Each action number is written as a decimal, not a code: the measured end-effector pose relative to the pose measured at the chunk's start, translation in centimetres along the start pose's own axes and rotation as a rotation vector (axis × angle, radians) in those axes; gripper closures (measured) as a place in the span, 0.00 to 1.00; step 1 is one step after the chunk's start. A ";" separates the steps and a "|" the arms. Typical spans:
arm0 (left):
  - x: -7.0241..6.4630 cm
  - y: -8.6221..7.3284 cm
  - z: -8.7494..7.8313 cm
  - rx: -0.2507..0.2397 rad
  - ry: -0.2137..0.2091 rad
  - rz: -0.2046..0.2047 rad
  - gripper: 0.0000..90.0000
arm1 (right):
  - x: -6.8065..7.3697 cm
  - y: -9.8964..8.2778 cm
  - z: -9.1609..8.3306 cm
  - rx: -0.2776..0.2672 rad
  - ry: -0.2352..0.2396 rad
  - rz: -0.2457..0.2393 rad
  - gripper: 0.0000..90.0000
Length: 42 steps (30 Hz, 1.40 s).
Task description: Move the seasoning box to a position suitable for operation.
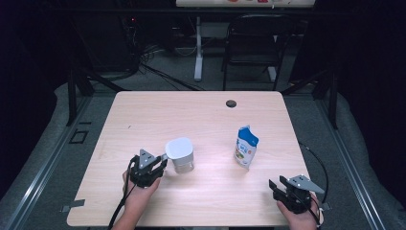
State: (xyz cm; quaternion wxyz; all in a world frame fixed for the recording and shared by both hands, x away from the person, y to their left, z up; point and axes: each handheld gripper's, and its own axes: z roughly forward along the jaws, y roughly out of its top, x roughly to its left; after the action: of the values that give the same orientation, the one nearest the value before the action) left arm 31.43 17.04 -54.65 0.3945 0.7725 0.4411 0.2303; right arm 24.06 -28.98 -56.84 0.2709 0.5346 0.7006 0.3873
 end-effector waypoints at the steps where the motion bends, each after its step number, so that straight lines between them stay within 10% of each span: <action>1: -0.1 0.0 0.0 -0.002 -0.001 -0.002 0.78 | 0.0 0.0 0.0 0.002 -0.001 -0.001 0.59; 42: -2.7 -3.1 -5.0 0.034 -0.087 0.085 0.77 | 1.2 0.1 0.1 0.008 0.019 -0.021 0.60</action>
State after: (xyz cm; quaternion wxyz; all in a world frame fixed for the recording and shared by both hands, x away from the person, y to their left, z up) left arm 24.96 17.66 -54.27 0.3900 0.8064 0.3942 0.2054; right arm 23.87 -27.80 -56.82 0.2664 0.5244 0.7102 0.3868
